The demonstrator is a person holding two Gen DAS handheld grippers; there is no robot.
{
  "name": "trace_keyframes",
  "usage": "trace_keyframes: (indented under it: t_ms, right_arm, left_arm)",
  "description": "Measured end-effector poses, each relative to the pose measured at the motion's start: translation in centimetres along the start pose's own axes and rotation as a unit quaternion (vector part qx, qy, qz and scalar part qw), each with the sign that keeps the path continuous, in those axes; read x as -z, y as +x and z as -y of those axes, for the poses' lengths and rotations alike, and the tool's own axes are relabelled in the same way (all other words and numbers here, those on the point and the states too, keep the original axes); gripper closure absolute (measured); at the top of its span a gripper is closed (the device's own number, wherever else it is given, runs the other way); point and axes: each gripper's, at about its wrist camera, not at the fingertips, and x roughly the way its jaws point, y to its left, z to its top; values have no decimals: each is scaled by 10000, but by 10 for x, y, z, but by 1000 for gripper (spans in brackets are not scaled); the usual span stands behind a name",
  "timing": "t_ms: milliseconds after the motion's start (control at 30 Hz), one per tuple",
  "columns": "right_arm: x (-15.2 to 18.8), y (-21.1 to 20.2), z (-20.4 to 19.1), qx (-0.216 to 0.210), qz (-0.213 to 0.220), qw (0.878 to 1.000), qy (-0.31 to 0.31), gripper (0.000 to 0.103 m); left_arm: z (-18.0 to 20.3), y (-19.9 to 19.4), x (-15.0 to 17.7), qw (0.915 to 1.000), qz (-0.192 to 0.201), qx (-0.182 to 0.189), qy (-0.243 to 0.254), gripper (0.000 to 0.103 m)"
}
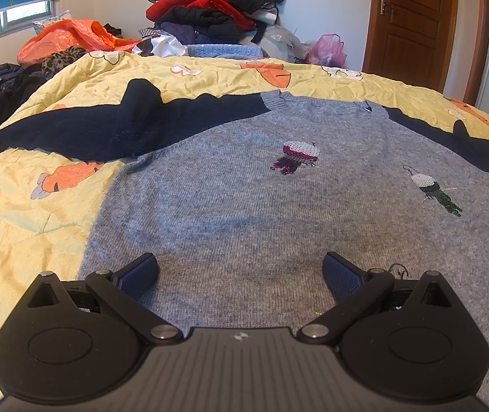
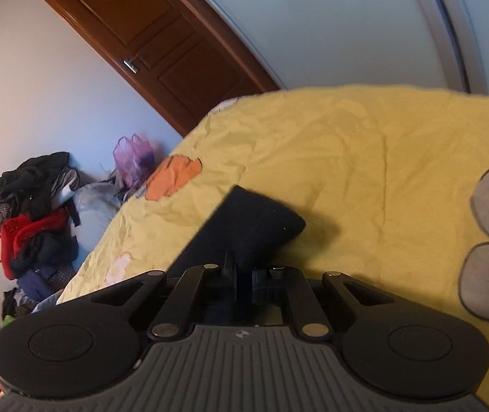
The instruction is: Fold small clothes
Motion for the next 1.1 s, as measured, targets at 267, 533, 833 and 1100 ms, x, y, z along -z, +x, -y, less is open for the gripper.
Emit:
trace_keyframes:
  t_ms: [267, 533, 833, 1100]
  right_arm:
    - [66, -79, -141, -1763, 54, 9671, -1833, 90]
    - [244, -63, -239, -2547, -1892, 9041, -2863, 70]
    - [236, -116, -178, -2781, -1984, 9107, -2324, 30]
    - [240, -124, -133, -2707, -1961, 9190, -2092, 18]
  left_arm:
    - [-2, 1, -1, 9999, 25, 67, -73, 0]
    - [-2, 1, -1, 10000, 8, 29, -19, 0]
    - [-12, -7, -20, 9924, -86, 1115, -519, 0]
    - [10, 64, -100, 9344, -758, 2756, -2124, 0]
